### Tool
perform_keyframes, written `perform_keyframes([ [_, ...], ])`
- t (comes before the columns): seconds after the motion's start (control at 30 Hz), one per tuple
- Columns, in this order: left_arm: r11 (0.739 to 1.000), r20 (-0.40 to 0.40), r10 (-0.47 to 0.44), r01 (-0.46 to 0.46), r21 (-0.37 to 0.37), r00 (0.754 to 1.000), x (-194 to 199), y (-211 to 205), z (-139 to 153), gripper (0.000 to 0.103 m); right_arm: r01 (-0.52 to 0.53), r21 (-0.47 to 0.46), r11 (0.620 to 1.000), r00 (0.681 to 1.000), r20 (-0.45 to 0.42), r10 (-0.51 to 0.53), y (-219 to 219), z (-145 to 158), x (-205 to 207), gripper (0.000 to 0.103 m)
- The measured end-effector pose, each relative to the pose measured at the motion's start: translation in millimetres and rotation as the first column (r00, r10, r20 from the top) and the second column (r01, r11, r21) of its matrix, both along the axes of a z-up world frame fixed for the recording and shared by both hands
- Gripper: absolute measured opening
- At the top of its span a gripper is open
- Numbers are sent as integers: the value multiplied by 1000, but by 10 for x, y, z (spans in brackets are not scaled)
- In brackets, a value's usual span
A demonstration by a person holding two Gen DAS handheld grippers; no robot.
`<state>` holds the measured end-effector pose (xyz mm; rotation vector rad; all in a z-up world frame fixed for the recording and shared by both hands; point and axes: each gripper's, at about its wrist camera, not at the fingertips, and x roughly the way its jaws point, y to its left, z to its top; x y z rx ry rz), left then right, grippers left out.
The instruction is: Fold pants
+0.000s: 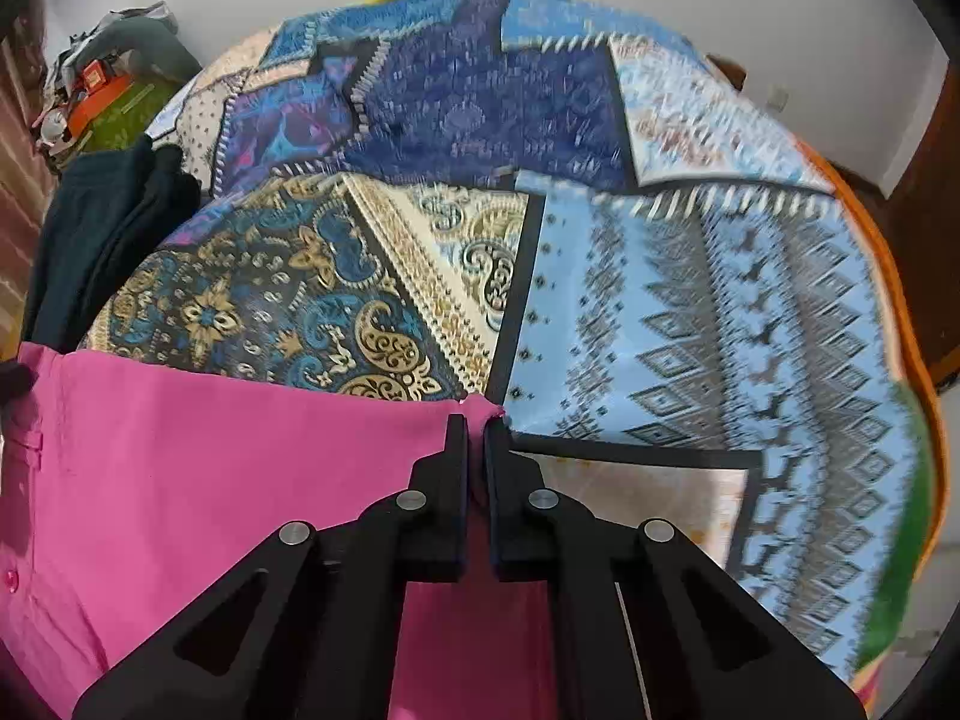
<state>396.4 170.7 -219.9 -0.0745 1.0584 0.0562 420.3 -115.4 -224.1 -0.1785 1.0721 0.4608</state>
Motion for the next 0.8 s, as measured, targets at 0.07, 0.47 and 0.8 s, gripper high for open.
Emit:
perform_keyframes([
  [0.07, 1000, 18, 0, 0, 12, 1000, -17, 1, 111, 8, 2, 27, 1000, 999, 37, -3, -34, 145, -28, 3],
  [0.47, 998, 181, -9, -1, 57, 984, -316, -122, 1010, 7, 0, 208, 978, 963, 262, -56, -325, 1435, -381, 3],
  [0.8, 996, 204, -71, 58, 72, 976, -853, -505, 1139, 5, -45, 205, 978, 957, 289, -17, -656, 1558, -1019, 3],
])
